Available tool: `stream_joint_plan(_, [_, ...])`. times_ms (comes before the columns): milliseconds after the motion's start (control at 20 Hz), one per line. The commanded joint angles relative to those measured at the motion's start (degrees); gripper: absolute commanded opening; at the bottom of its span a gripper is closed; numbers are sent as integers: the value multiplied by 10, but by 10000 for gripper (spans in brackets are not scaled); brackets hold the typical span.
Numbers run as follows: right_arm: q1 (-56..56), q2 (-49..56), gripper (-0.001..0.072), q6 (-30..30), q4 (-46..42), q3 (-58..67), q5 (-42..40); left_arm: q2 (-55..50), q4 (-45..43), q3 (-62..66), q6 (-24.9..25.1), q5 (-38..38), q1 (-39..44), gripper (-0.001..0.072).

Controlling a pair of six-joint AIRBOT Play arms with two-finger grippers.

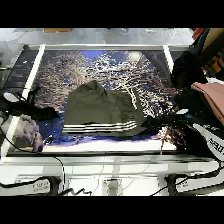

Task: Fold the clothes and pants, and hang the long-sleeved shirts on hangers.

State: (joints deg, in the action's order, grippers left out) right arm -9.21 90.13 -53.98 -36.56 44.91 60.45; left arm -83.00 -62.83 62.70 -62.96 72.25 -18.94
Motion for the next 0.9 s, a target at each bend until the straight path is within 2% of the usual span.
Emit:
stream_joint_plan(0, [0,-1,29,8,5,1,21,-52,6,-2,21,41,-17,477])
stream_joint_plan(250, [0,-1,29,8,5,1,25,-77,64,-67,100,17,-26,477])
stream_joint_plan(450, [0,-1,29,10,6,1,26,-113,106,-102,134,9,-20,473])
stream_joint_plan(600, [0,-1,28,11,5,6,31,-123,107,-102,140,9,-16,153])
stream_joint_plan(700, [0,-1,28,12,5,21,40,-121,106,-99,143,20,-17,43])
stream_joint_plan(750, [0,-2,28,12,5,35,56,-118,107,-93,152,34,-17,17])
stream_joint_plan(850, [1,-12,27,21,5,68,88,-105,112,-69,159,66,-17,17])
